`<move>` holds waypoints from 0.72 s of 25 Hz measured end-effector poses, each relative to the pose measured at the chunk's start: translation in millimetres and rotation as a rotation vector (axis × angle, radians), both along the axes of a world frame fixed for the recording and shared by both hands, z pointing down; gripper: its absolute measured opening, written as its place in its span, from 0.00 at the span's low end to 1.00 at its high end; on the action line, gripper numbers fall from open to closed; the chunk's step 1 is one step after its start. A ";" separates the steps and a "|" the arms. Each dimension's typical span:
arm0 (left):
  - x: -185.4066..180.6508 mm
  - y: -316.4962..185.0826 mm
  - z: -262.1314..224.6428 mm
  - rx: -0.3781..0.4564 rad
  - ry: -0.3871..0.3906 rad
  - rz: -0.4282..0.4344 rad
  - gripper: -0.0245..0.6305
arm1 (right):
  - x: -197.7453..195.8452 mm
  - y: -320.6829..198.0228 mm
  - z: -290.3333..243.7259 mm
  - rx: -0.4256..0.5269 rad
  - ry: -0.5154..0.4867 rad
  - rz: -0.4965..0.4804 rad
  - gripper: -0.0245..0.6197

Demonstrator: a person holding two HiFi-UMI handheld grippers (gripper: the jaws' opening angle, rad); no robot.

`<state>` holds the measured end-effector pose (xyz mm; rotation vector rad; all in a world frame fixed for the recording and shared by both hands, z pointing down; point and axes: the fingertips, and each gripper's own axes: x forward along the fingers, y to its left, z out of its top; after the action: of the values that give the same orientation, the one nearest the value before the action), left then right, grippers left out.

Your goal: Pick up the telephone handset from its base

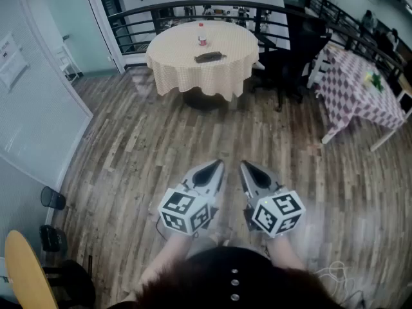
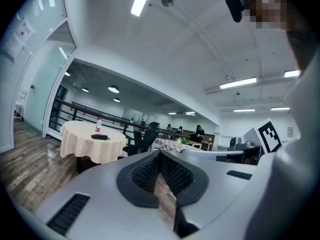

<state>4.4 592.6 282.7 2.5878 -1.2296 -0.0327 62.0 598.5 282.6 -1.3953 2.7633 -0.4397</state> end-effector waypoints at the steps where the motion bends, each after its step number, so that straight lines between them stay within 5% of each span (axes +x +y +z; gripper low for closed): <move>1: -0.8 2.0 1.1 -0.004 0.003 -0.002 0.05 | -1.3 2.2 0.7 -0.002 -0.003 -0.001 0.05; 18: -11.8 0.8 8.4 -0.021 0.021 0.003 0.05 | -7.9 1.6 1.5 -0.023 -0.099 0.003 0.05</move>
<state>-7.4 593.4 291.1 2.5652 -1.2119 -0.0454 54.1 600.0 284.2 -1.3431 2.6867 -0.5274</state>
